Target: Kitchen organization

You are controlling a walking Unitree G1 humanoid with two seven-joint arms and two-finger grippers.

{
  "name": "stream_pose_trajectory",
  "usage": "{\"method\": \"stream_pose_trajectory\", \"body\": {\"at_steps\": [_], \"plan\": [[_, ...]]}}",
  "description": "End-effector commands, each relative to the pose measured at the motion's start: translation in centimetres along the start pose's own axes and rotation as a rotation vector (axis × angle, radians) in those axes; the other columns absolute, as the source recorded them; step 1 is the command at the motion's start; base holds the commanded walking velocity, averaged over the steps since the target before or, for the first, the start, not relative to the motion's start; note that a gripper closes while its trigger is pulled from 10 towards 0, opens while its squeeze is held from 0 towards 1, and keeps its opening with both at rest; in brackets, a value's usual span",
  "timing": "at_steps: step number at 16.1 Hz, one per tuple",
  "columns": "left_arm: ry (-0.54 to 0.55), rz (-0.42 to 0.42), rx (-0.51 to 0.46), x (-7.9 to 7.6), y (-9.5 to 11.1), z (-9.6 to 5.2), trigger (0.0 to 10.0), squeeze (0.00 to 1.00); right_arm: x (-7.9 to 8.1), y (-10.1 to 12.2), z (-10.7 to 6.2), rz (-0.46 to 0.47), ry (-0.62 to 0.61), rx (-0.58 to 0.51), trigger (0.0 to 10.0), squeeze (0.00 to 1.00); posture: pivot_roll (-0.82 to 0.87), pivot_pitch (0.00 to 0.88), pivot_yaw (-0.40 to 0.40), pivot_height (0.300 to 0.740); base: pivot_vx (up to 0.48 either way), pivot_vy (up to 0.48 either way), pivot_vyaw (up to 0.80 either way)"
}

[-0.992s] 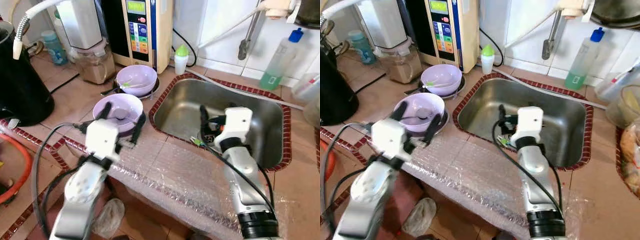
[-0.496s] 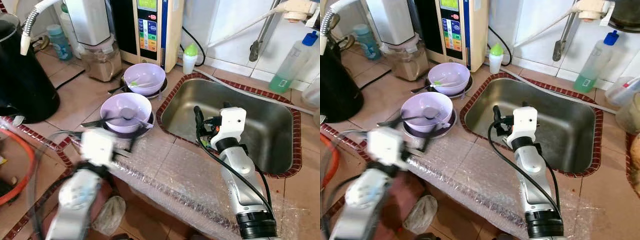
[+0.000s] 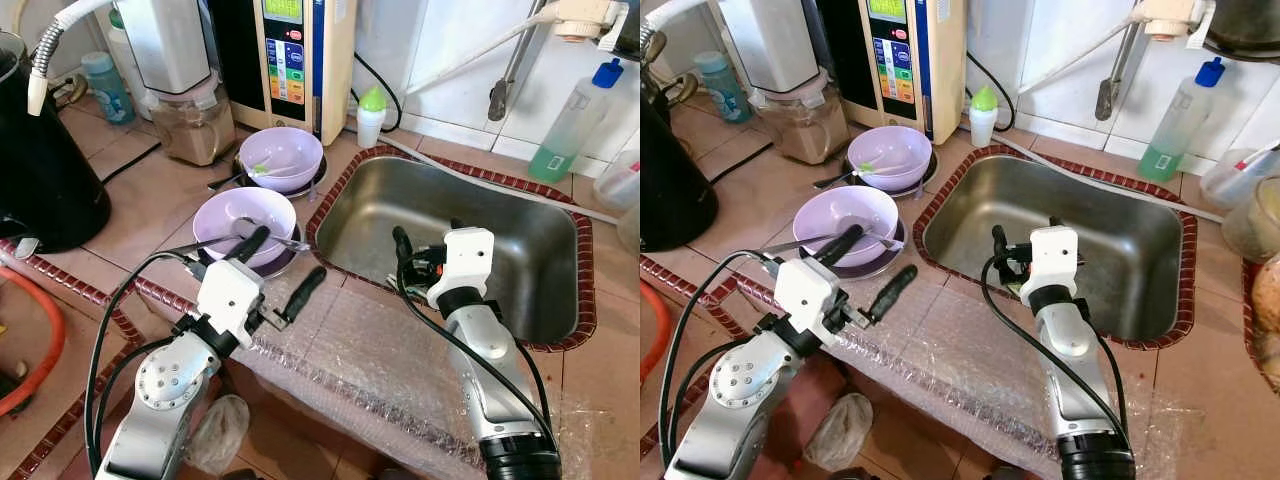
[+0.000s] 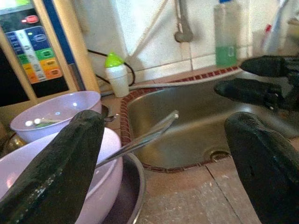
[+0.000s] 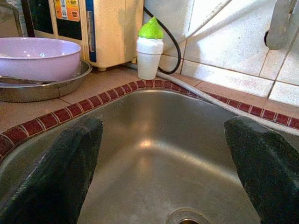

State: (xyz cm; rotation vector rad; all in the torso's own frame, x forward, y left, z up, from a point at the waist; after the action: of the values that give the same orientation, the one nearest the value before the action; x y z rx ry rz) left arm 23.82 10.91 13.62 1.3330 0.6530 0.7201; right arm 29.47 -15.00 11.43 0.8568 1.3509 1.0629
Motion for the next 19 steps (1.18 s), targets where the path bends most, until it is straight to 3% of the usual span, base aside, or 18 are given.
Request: {"method": "stream_pose_trajectory", "body": {"at_steps": [1,4,5,6,7,9,12,15,18,19], "plan": [[-0.045,0.029,0.024,-0.1,-0.1,0.3,10.0,0.0,0.0,0.5,0.0,-0.003,0.0,-0.014,10.0,0.0,-0.02,0.018,0.029,0.74,0.0,0.0,0.0],[-0.078,0.145,0.095,0.9,-1.5,0.4,10.0,0.0,0.0,0.6,0.0,-0.006,0.016,-0.018,10.0,0.0,-0.03,0.019,0.028,0.74,0.0,0.0,0.0],[-0.052,0.145,0.094,1.6,-1.6,0.7,5.7,0.0,0.4,0.7,-0.2,0.015,0.06,-0.025,10.0,0.0,-0.03,0.021,0.027,0.74,0.0,0.0,0.0],[-0.038,0.15,0.09,2.2,-1.6,1.2,0.0,0.0,1.4,1.1,-0.7,0.019,0.167,-0.058,10.0,0.0,-0.03,0.028,0.028,0.74,0.0,0.0,0.0],[-0.027,0.162,0.087,2.6,-1.7,1.7,0.0,0.0,2.1,1.4,-1.5,0.052,0.273,-0.072,10.0,0.0,-0.04,0.035,0.029,0.74,0.0,0.0,0.0],[-0.029,0.186,0.08,2.8,-1.8,2.1,0.0,0.0,2.2,1.8,-2.2,0.057,0.359,-0.096,10.0,0.0,-0.04,0.036,0.034,0.74,0.0,0.0,0.0],[-0.03,0.201,0.075,3.2,-2.3,3.1,0.0,0.0,0.8,1.8,-3.1,0.033,0.495,-0.107,10.0,0.0,-0.07,0.03,0.05,0.74,0.0,0.0,0.0],[-0.047,0.218,0.077,3.4,-2.7,3.9,0.0,0.0,-0.6,1.7,-3.4,0.039,0.549,-0.088,10.0,0.0,-0.1,0.018,0.057,0.74,0.0,0.0,0.0],[-0.049,0.226,0.052,3.4,-2.5,4.9,0.0,0.0,0.0,2.2,-3.7,0.021,0.651,-0.102,10.0,0.0,-0.12,0.004,0.06,0.74,0.0,0.0,0.0],[-0.051,0.229,0.047,3.4,-2.6,5.1,0.0,0.0,1.0,2.2,-4.0,0.014,0.727,-0.101,10.0,0.0,-0.12,0.011,0.064,0.74,0.0,0.0,0.0]]}}
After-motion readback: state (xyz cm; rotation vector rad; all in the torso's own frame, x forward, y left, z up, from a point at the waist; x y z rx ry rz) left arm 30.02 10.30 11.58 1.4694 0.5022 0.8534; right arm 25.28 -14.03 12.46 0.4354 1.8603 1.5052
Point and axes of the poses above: a point about 5 cm out from each wrist's last joint towards the gripper, its own z axis pointing out of the wrist towards the gripper, its own y axis along the axis of the wrist's last joint, x = y × z, the point moved 1 cm from there along z, pointing out of the wrist towards the gripper, and after that the axes turned 14 degrees about -z, right-handed, at the moved point
